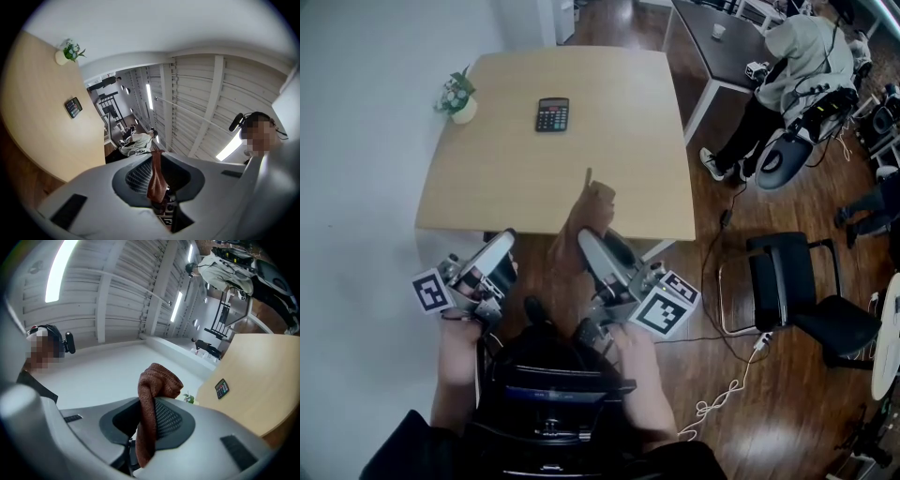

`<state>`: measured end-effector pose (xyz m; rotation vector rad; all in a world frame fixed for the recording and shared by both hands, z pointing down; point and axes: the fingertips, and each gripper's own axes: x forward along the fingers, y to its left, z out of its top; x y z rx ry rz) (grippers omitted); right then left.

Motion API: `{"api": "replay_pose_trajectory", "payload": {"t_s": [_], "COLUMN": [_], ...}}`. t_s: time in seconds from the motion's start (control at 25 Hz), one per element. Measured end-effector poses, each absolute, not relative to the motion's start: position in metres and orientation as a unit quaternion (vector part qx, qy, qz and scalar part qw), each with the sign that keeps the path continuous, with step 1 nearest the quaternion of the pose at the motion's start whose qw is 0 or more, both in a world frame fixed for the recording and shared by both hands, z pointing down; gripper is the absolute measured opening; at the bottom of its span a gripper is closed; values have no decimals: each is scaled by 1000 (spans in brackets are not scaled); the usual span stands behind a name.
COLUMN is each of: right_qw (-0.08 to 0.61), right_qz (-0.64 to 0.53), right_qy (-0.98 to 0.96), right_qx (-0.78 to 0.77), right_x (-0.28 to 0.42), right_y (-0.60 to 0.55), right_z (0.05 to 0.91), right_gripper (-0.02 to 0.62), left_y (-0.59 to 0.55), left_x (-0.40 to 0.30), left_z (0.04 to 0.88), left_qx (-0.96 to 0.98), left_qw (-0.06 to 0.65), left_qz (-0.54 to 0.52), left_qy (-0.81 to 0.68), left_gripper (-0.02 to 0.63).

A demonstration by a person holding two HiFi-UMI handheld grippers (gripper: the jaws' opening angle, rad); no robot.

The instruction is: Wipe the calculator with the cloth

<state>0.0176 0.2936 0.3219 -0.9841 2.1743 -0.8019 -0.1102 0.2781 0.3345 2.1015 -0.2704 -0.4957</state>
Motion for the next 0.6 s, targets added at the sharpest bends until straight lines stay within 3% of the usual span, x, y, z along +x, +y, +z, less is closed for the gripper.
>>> {"api": "replay_pose_trajectory", "payload": {"t_s": [0.6], "right_qw": [299], "right_qz": [-303], "right_qy": [826], "right_qx": [-370], "right_x": [20], "right_y": [304], "right_z": [328], "right_gripper": [80], "left_y": [287], "left_x": [-116], "left_z": [325], "left_qx": [853], "left_qw": [452], "left_qz": [-240], "left_qy": [-104], "left_gripper": [6]}}
